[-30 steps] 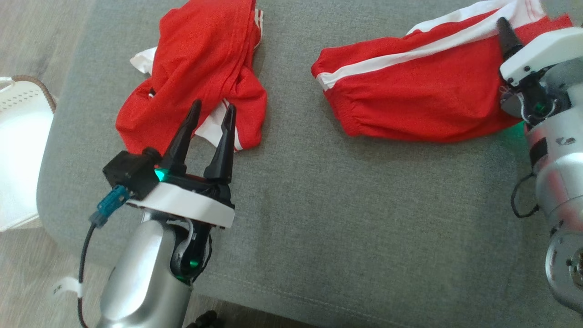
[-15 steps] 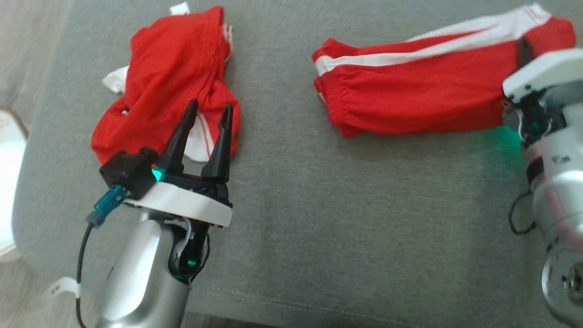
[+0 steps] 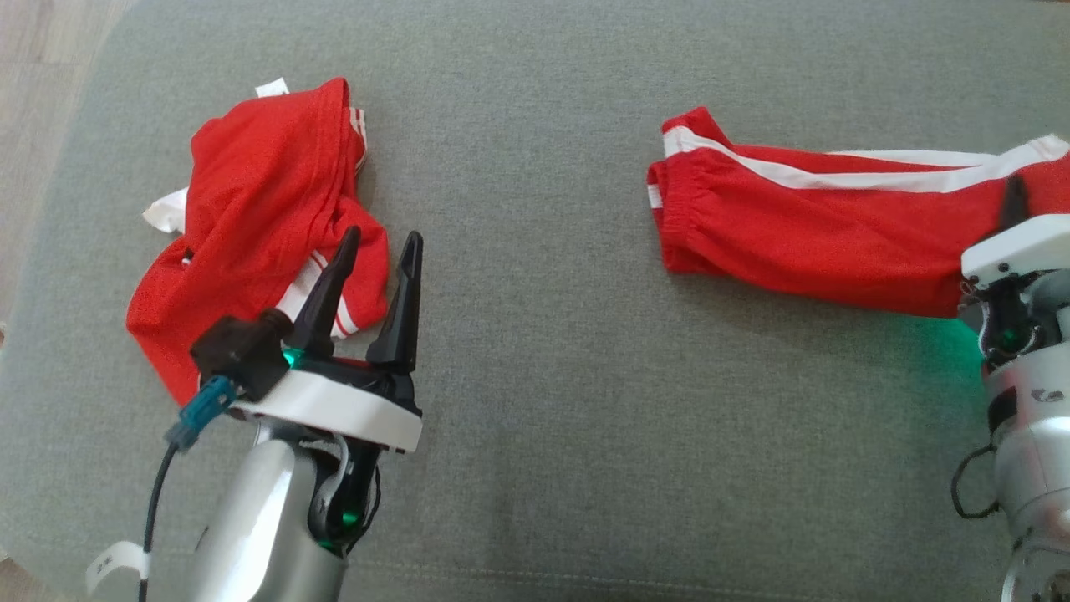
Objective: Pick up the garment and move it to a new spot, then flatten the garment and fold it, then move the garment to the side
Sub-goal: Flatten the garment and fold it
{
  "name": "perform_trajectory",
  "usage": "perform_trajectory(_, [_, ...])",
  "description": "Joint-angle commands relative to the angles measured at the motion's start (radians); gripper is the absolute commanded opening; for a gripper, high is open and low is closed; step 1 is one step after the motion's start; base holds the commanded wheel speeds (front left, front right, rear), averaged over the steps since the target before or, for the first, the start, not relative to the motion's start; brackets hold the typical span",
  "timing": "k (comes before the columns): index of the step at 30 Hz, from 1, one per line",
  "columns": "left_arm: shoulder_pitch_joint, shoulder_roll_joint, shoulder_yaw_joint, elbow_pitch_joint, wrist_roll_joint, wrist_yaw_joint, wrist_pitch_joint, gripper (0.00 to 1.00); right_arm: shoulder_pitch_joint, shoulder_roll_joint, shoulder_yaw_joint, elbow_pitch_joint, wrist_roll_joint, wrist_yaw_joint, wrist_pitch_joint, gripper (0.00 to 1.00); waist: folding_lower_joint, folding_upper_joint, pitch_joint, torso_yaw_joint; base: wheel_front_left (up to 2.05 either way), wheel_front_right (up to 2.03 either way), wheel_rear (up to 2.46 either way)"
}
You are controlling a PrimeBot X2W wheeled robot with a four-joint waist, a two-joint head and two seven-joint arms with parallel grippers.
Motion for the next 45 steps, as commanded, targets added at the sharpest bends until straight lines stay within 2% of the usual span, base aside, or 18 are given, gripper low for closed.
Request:
perform_trajectory(1, [-0.013, 0.012, 0.037, -0.036, 0.009, 0.003, -0.005, 1.00, -0.019, 0.003, 0.017, -0.049, -0.007, 0.007, -0.018, 0.00, 0.0002, 0.0000, -0.001, -0.002, 0.00, 0.00, 0.00])
perform_trajectory(6, [-0.006, 0.012, 0.041, -0.032, 0.013, 0.001, -0.005, 1.00, -0.012, 0.027, 0.039, -0.089, -0.038, 0.007, -0.028, 0.00, 0.0002, 0.0000, -0.005, 0.005, 0.00, 0.00, 0.00])
perform_trajectory(10, [-0.004, 0.012, 0.049, -0.023, 0.020, 0.000, -0.005, 1.00, 0.001, 0.078, 0.098, -0.147, -0.043, 0.007, -0.037, 0.00, 0.0002, 0.0000, -0.021, 0.011, 0.00, 0.00, 0.00])
perform_trajectory(14, [0.004, 0.012, 0.057, -0.017, 0.027, -0.001, -0.005, 1.00, 0.045, 0.129, 0.225, -0.253, 0.006, 0.007, -0.034, 0.00, 0.0002, 0.0000, -0.051, 0.020, 0.00, 0.00, 0.00])
perform_trajectory(22, [0.020, 0.012, 0.055, -0.016, 0.025, 0.001, -0.005, 1.00, 0.138, 0.149, 0.441, -0.404, 0.146, 0.007, -0.011, 0.00, 0.0002, 0.0000, -0.081, 0.043, 0.00, 0.00, 0.00])
perform_trajectory(28, [0.028, 0.012, 0.052, -0.020, 0.020, 0.004, -0.005, 1.00, 0.153, 0.150, 0.533, -0.405, 0.202, 0.007, -0.015, 0.00, 0.0002, 0.0000, -0.078, 0.062, 0.00, 0.00, 0.00])
perform_trajectory(35, [0.023, 0.012, 0.046, -0.022, 0.012, 0.006, -0.005, 1.00, 0.122, 0.151, 0.644, -0.319, 0.254, 0.007, -0.038, 0.00, 0.0002, 0.0000, -0.060, 0.082, 0.00, 0.00, 0.00])
perform_trajectory(37, [0.022, 0.012, 0.043, -0.022, 0.010, 0.007, -0.005, 1.00, 0.109, 0.151, 0.674, -0.285, 0.253, 0.007, -0.055, 1.00, 0.0002, 0.0000, -0.057, 0.086, 0.00, 0.00, 0.00])
perform_trajectory(45, [0.021, 0.012, 0.037, -0.016, 0.001, 0.012, -0.005, 1.00, 0.099, 0.151, 0.845, -0.226, 0.330, 0.007, -0.073, 1.00, 0.0002, 0.0000, -0.062, 0.098, 0.00, 0.00, 0.00])
